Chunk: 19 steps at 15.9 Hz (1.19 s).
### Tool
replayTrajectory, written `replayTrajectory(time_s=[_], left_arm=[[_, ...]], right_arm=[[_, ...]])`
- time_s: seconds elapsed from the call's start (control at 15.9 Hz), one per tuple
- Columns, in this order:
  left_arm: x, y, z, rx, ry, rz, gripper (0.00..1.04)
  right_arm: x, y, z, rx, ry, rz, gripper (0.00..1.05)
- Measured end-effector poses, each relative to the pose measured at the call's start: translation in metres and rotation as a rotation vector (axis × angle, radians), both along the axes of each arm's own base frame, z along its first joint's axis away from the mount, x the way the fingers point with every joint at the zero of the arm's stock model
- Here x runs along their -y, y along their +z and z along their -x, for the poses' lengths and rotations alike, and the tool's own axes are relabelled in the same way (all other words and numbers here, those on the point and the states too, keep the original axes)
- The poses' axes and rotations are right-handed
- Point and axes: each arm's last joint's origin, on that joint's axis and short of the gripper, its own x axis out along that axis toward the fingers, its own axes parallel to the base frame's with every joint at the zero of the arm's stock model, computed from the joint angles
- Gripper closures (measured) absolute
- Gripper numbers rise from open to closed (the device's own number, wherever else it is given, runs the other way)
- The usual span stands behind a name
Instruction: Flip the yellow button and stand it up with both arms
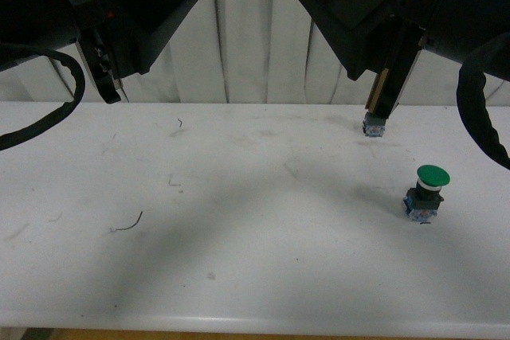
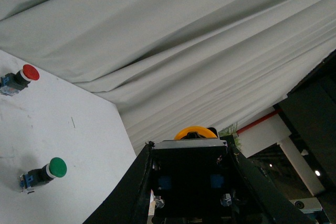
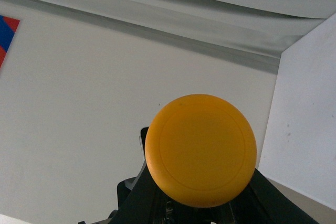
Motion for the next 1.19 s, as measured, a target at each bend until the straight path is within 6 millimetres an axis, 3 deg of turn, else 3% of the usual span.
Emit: replayTrajectory(time_s=[0.5, 0.88, 1.19], left_arm=[[-0.001, 0.000, 0.000, -0.004, 0.001, 0.001, 0.70], [-0.009, -0.002, 0.000, 0.010, 0.024, -0.017, 0.09], [-0.045, 0.007, 0.015, 0.024, 0.119, -0.026, 0.07]], right_arm=[[0.000, 0.000, 0.000, -0.002, -0.007, -0.001, 0.78], [0.002, 0.000, -0.001, 0.022, -0.023, 0.012, 0.79], [0.006, -0.001, -0.003, 0.021, -0.037, 0.013, 0.79]])
